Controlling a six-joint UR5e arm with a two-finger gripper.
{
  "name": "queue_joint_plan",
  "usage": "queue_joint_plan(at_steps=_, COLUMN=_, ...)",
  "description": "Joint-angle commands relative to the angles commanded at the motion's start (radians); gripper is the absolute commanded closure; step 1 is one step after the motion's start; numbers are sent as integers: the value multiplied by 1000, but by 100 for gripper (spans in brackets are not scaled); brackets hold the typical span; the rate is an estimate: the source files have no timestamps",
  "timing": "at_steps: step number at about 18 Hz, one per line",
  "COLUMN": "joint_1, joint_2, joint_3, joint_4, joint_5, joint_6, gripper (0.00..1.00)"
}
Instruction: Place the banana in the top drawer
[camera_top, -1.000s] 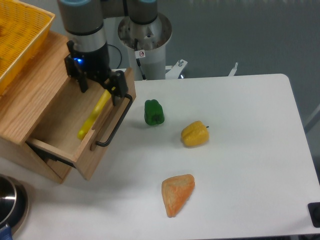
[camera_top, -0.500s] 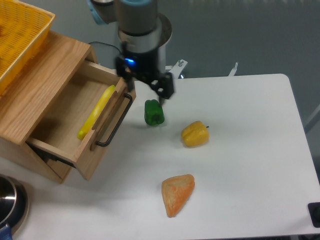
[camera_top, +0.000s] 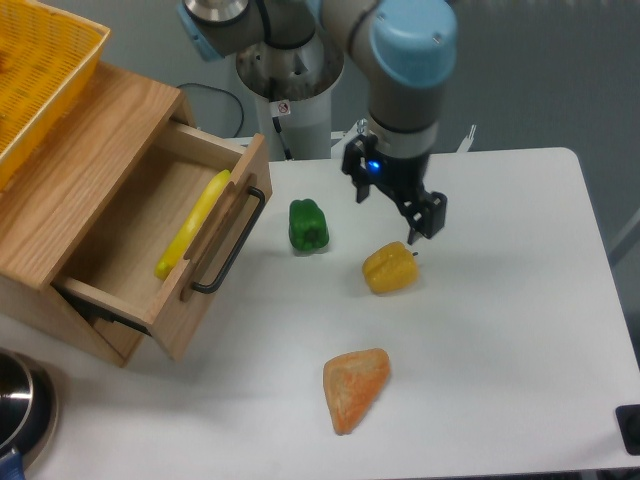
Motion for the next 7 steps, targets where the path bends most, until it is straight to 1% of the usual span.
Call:
queue_joint_plan(at_steps=3, joint_1=6, joint_2=-23, joint_3=0, joint_4=28, joint_5=-1, joint_6=22, gripper=0)
queue_joint_plan(at_steps=7, joint_1=5, joint_2=-37, joint_3=0, joint_4=35, joint_5=-3, joint_6=23, gripper=0)
